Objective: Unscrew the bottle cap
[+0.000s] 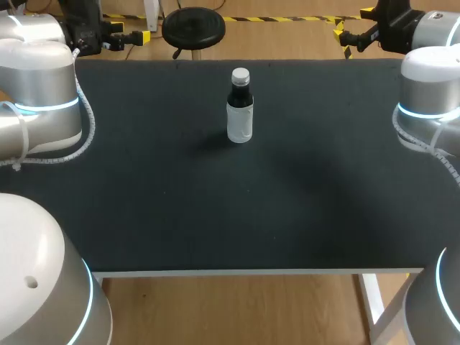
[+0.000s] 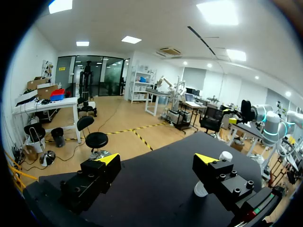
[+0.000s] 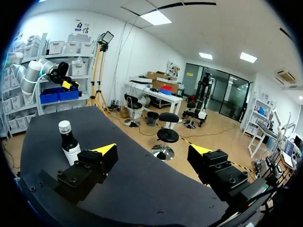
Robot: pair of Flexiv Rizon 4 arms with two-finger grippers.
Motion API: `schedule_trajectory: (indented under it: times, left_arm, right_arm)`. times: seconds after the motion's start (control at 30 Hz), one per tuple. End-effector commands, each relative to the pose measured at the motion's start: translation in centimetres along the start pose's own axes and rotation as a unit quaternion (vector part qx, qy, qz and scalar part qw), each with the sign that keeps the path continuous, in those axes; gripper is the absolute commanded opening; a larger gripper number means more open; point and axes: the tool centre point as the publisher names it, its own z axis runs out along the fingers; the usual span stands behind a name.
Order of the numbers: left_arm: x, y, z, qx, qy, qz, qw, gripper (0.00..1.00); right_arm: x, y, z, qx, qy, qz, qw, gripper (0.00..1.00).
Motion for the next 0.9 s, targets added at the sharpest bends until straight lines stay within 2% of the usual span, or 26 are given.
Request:
schedule_trajectory:
  times: [0.03,0.47,0.7,0.8,0.9]
  left_arm:
    - [0.0,0.0,0.0,-0.001,0.000,-0.001,1.000,1.00]
    - [0.0,0.0,0.0,-0.001,0.000,-0.001,1.000,1.00]
    - [0.1,0.7,0.5,0.002,0.061,0.010,0.998,1.00]
    - [0.2,1.1,0.9,0.010,0.105,0.013,0.994,1.00]
    - [0.5,1.6,1.3,0.020,0.169,0.024,0.985,1.00]
  right_arm:
    - [0.0,0.0,0.0,0.000,0.000,0.000,1.000,1.00]
    - [0.0,0.0,0.0,0.000,0.000,0.000,1.000,1.00]
    - [0.0,0.0,0.0,0.000,0.000,0.000,1.000,1.00]
    - [0.0,0.0,0.0,0.000,0.000,0.000,1.000,1.00]
    - [0.0,0.0,0.0,0.000,0.000,0.000,1.000,1.00]
